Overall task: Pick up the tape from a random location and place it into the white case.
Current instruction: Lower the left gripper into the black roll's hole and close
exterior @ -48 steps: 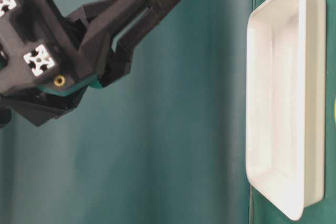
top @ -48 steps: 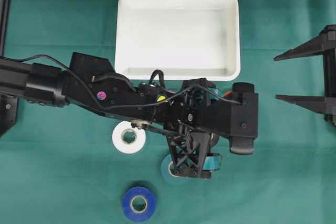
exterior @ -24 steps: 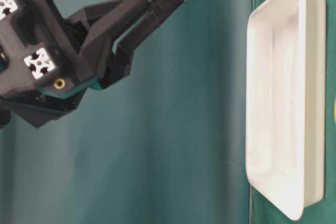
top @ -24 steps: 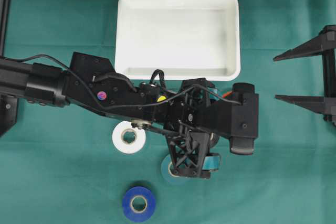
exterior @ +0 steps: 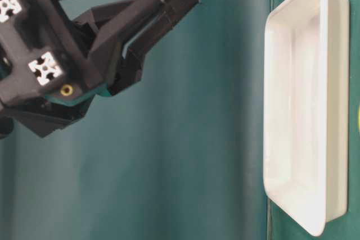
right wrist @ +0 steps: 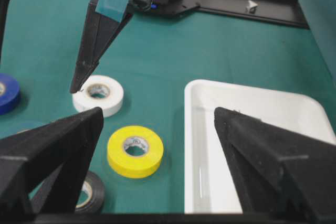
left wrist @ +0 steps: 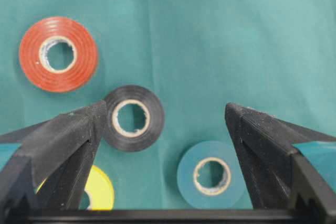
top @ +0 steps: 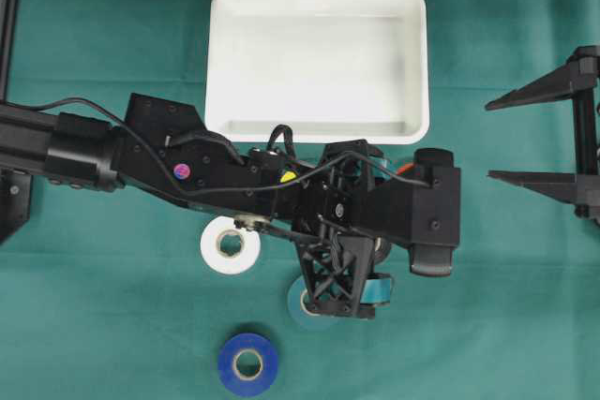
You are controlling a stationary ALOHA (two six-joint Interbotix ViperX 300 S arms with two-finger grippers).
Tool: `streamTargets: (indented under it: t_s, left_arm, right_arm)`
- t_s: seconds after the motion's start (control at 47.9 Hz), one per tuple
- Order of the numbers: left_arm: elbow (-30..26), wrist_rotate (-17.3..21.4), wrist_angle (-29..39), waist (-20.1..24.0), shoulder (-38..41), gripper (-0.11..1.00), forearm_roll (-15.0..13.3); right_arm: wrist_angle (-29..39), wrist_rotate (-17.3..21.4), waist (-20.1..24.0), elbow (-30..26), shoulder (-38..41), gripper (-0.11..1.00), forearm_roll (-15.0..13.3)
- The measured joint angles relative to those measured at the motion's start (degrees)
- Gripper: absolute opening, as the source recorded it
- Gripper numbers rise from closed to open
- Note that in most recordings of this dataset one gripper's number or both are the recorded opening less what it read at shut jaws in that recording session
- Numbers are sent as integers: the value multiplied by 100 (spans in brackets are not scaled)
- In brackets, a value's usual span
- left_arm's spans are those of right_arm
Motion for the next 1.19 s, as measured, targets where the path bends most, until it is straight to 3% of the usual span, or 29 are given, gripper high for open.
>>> streamTargets:
  t_s: [0.48,0.961,1.19]
  left_arm:
    - [246,-9,-387,-70,360,99,0]
    - [993,-158,-1415,-132,694,99,0]
    - [1081,-149,-1688,-105,958,99,0]
  right_arm:
    - [0,0,0,-35,0,91,0]
    - [44,-18,-62,-44,0,91,-62]
    - [132,-18,-70,-44,0,91,-62]
